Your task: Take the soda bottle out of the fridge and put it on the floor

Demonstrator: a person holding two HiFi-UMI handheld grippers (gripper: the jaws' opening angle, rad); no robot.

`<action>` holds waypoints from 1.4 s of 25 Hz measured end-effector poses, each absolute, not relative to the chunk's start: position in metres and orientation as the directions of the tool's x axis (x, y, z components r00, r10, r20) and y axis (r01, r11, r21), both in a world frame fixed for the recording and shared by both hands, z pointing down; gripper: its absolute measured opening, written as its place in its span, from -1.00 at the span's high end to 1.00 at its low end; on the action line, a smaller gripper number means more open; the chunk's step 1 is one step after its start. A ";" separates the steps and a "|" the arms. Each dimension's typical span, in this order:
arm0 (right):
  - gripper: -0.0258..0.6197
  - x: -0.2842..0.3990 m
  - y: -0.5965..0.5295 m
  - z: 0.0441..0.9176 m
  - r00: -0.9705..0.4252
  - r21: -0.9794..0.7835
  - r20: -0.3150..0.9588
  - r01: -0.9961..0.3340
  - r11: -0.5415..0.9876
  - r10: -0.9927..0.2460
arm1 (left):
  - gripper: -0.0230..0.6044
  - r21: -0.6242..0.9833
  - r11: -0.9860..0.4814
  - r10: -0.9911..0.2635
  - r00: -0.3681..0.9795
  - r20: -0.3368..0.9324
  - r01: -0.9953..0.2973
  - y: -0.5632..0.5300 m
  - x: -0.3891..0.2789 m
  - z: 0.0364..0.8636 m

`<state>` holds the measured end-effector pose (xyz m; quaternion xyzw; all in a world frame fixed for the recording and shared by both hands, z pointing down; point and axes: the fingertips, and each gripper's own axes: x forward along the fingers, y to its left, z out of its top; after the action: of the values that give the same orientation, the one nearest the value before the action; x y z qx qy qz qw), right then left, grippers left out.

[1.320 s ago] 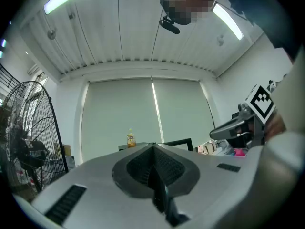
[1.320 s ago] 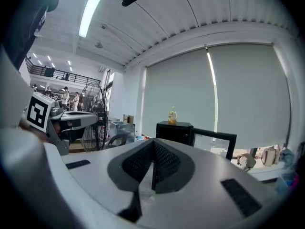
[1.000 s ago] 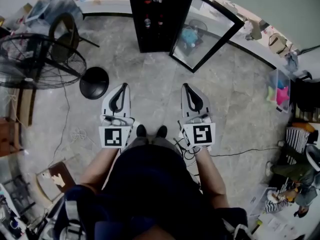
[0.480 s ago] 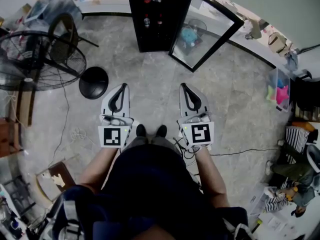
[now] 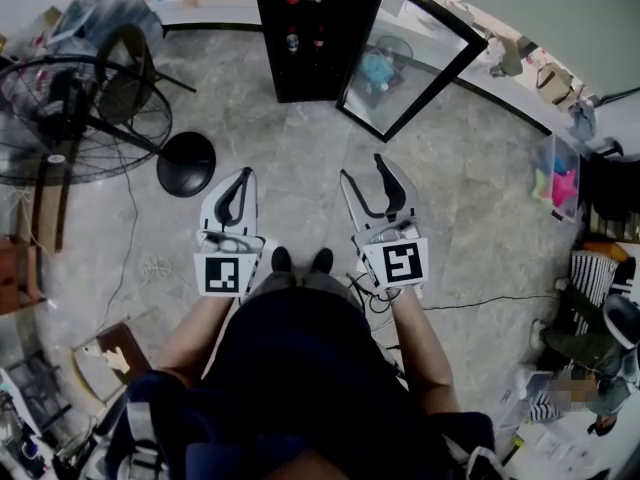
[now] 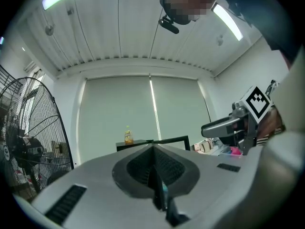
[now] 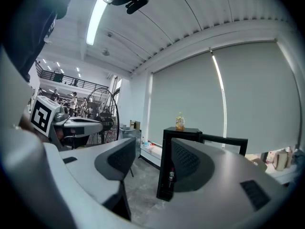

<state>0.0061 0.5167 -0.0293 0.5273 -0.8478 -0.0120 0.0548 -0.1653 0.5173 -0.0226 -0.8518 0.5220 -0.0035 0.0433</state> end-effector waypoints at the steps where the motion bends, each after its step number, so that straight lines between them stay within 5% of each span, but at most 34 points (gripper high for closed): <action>1: 0.12 0.006 0.516 -0.030 -0.441 0.075 0.077 -0.892 0.446 -0.894 | 0.85 -0.076 -0.451 -0.889 0.455 -0.042 -0.889 0.517 -0.165 -0.023; 4: -0.08 0.008 0.514 -0.033 -0.454 0.046 0.050 -0.889 0.456 -0.890 | 0.85 -0.082 -0.456 -0.887 0.460 -0.029 -0.886 0.517 -0.164 -0.019; 24: -0.10 0.065 0.429 0.016 -0.534 0.078 0.089 -0.838 0.541 -0.841 | 0.85 -0.125 -0.414 -0.908 0.419 -0.018 -0.902 0.466 -0.104 -0.004; 35: -0.10 0.017 0.263 0.071 -0.532 0.059 0.090 -0.841 0.537 -0.842 | 0.85 -0.116 -0.483 -0.871 0.490 -0.041 -0.868 0.300 -0.119 0.027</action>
<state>0.0173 0.2630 0.0705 0.4810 -0.8751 -0.0041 0.0536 -0.1191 0.2998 0.0274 -0.8611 0.5047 -0.0115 0.0607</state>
